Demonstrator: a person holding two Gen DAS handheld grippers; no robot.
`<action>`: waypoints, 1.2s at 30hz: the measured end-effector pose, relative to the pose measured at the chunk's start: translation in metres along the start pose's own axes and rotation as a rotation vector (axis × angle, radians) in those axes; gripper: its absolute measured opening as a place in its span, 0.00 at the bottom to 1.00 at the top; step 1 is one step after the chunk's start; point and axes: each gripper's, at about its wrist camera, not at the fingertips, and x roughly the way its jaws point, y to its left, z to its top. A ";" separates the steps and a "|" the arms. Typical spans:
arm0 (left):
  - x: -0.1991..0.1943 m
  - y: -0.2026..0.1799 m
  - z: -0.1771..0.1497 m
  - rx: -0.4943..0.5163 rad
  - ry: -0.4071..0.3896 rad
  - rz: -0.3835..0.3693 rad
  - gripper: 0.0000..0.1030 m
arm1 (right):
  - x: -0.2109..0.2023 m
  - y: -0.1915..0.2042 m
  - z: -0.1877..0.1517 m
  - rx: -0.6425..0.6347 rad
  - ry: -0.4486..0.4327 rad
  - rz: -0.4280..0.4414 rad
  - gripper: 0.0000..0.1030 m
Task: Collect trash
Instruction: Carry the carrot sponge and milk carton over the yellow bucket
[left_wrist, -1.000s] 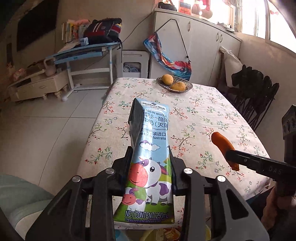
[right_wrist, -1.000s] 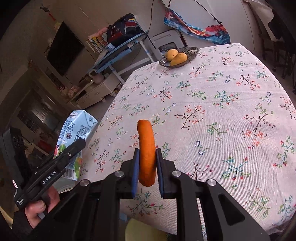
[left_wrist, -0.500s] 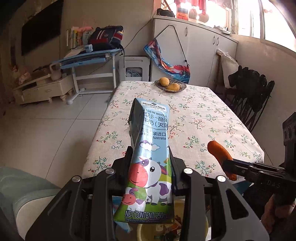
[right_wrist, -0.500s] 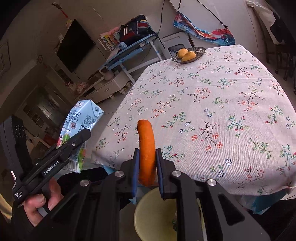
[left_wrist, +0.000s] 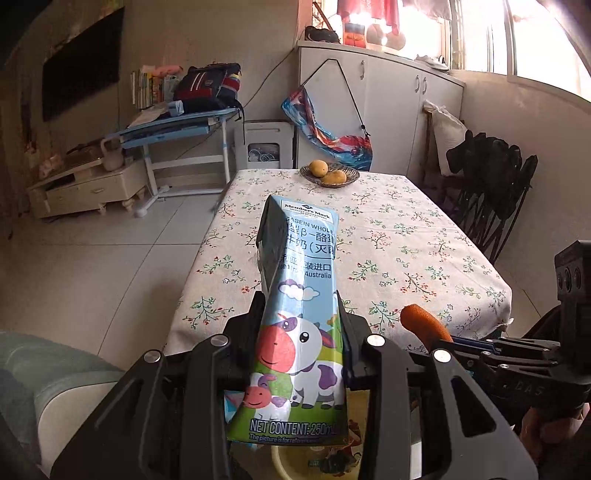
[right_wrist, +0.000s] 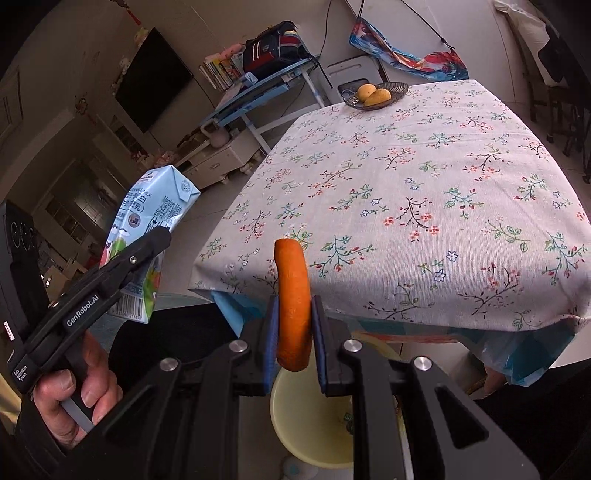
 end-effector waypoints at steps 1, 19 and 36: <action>-0.001 0.000 0.000 0.002 -0.001 0.000 0.32 | -0.002 0.001 -0.002 -0.001 0.000 -0.001 0.18; -0.027 -0.015 -0.034 0.026 0.029 -0.030 0.32 | 0.014 0.014 -0.045 -0.041 0.144 -0.038 0.18; -0.012 -0.016 -0.073 0.002 0.126 -0.045 0.32 | 0.031 0.008 -0.057 -0.020 0.207 -0.092 0.29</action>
